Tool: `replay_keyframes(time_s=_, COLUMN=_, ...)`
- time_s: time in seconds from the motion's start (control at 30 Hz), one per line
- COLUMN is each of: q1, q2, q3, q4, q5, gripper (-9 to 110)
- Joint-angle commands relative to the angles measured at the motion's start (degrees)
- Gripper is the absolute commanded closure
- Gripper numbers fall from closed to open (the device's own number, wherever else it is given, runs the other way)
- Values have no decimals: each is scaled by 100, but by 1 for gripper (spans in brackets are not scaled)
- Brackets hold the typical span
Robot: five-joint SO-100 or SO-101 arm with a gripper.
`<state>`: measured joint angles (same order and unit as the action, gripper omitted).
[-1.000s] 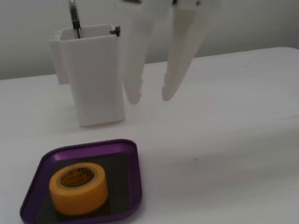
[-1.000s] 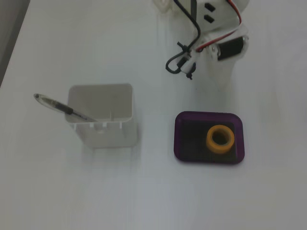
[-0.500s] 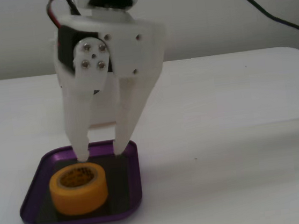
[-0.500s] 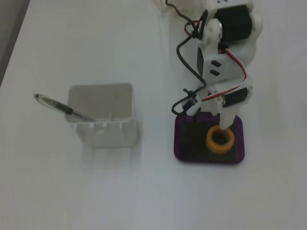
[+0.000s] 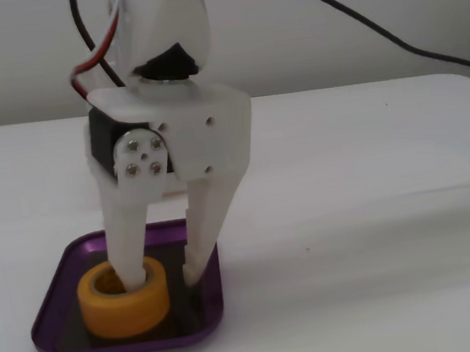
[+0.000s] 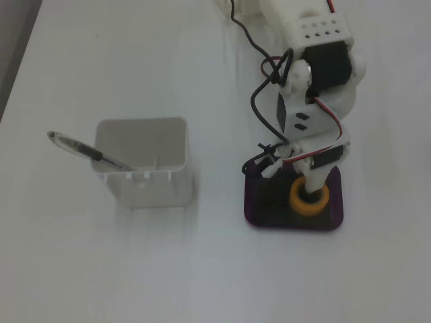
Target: Remove the yellow tape from the box.
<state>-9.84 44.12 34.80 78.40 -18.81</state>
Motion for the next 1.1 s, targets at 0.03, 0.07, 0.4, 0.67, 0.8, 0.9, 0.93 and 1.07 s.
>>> replay_keyframes(time_s=0.03, q1=-9, q2=88, q3=-246, q4=-53, q5=35, gripper=92)
replay_keyframes(time_s=0.07, q1=-9, q2=88, q3=-246, q4=-53, q5=35, gripper=94)
replay_keyframes(time_s=0.4, q1=-18, q2=413, q3=-879, q4=237, q5=334, gripper=102)
replay_keyframes(time_s=0.67, q1=88, q2=1591, q3=-2689, q4=1907, q5=642, gripper=102)
replay_keyframes(time_s=0.8, q1=606, q2=2109, q3=-1670, q4=1942, q5=993, gripper=102)
replay_keyframes(time_s=0.9, q1=853, q2=2470, q3=-448, q4=1942, q5=1037, gripper=102)
replay_keyframes(time_s=0.93, q1=905, q2=2602, q3=-97, q4=1934, q5=1055, gripper=102)
replay_keyframes(time_s=1.07, q1=1011, q2=3164, q3=1195, q4=1591, q5=1169, gripper=102)
